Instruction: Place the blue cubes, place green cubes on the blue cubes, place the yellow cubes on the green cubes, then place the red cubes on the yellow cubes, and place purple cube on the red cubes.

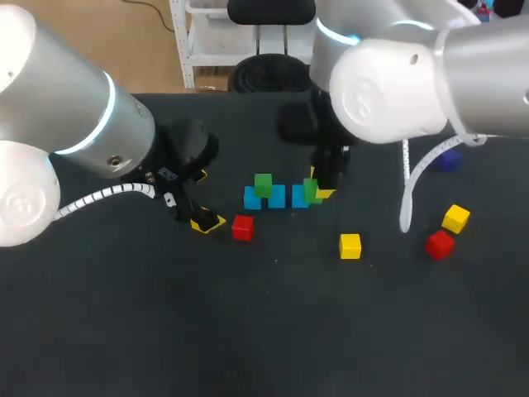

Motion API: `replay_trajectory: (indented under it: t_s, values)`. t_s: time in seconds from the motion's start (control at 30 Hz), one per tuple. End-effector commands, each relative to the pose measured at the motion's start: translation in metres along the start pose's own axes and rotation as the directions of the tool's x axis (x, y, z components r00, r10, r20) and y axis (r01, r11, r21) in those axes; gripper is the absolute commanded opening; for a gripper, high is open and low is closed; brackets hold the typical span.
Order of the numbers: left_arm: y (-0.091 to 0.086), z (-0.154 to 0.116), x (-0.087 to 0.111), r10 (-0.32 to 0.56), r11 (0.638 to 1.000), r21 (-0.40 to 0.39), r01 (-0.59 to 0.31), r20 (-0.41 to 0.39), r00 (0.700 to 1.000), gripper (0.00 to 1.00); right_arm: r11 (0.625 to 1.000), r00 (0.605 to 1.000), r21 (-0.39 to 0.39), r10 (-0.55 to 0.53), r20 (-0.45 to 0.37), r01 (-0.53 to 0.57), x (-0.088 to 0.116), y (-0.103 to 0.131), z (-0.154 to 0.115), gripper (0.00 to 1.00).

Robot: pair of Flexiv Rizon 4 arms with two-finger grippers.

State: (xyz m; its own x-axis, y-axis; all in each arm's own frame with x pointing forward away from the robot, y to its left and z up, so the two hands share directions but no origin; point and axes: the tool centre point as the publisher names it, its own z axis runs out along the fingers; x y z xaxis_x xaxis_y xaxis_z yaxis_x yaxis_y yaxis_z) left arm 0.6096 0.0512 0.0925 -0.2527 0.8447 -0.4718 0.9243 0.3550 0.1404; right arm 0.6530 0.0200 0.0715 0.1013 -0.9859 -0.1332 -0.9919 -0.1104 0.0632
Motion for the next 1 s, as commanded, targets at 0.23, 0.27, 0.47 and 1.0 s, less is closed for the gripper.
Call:
replay_trajectory:
  t_s: [0.23,0.27,0.47,1.0]
  values:
    - [0.001,0.000,-0.001,-0.001,1.000,0.000,0.001,-0.003,1.000,1.00,1.000,1.000,0.024,-0.006,-0.008,0.006,0.010,-0.018,0.004,0.00]
    - [0.001,0.000,-0.001,-0.001,1.000,0.000,0.001,-0.003,1.000,1.00,1.000,1.000,0.024,-0.012,-0.011,0.012,0.010,-0.019,0.005,0.00]
    - [0.001,0.000,-0.001,-0.001,1.000,0.000,0.001,-0.003,1.000,1.00,0.999,0.999,0.010,-0.033,-0.014,0.033,0.007,-0.028,0.010,0.00]
    - [0.001,0.000,-0.001,-0.001,1.000,0.000,0.001,-0.003,1.000,1.00,1.000,0.997,-0.003,0.015,-0.071,-0.015,-0.004,-0.046,0.013,0.00]
